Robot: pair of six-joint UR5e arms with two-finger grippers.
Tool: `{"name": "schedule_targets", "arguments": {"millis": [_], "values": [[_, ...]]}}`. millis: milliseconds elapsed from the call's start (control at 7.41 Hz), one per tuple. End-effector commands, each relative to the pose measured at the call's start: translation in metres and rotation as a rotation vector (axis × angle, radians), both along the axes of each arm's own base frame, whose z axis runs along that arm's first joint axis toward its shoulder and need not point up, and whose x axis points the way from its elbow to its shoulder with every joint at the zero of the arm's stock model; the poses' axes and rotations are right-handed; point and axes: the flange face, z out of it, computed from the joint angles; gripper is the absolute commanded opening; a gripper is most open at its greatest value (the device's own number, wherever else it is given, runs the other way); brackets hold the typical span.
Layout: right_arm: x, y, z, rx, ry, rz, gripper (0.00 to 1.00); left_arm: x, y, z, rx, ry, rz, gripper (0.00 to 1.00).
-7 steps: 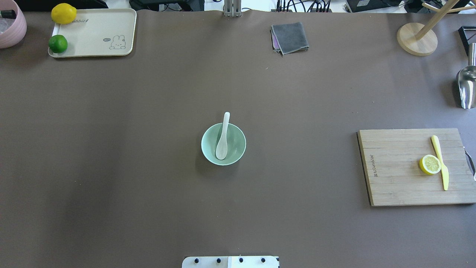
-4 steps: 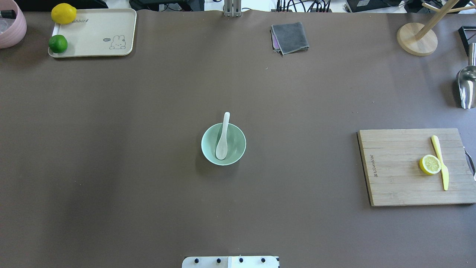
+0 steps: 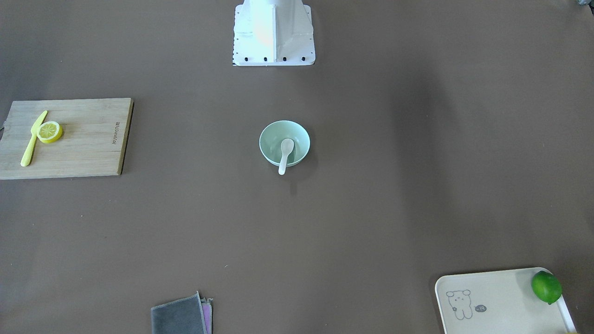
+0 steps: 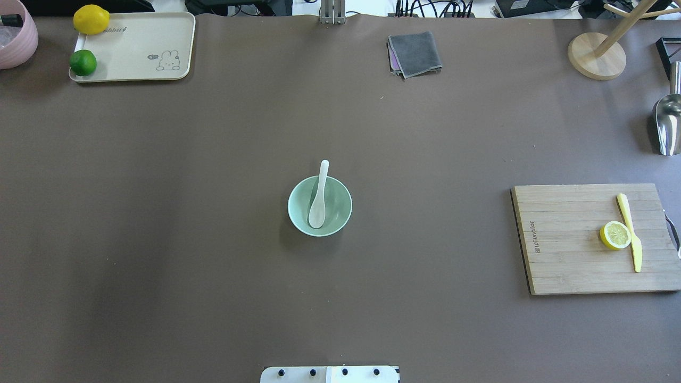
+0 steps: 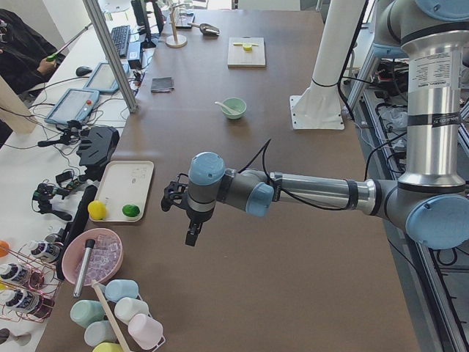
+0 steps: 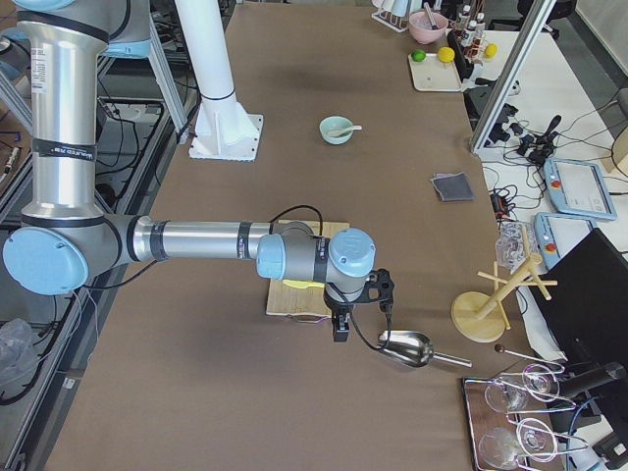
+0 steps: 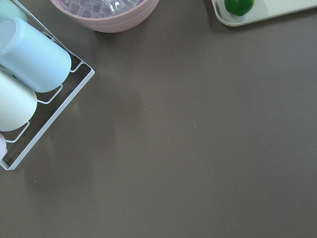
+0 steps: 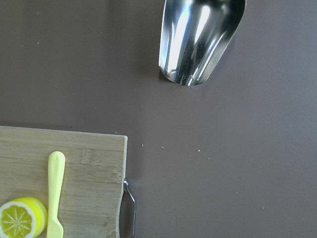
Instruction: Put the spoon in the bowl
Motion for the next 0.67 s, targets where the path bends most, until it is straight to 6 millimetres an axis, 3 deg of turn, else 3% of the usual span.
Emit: {"name": "schedule_targets", "arguments": {"millis": [0, 540], "values": [[-0.0001, -0.0017, -0.0016, 0.003, 0.0, 0.0, 1.0, 0.0, -0.0001, 0.0004, -0.001, 0.0, 0.0, 0.98], [-0.0012, -0.0038, -0.004, 0.006, -0.015, 0.0, 1.0, 0.0, -0.0014, 0.0014, -0.002, -0.001, 0.0, 0.98]]}}
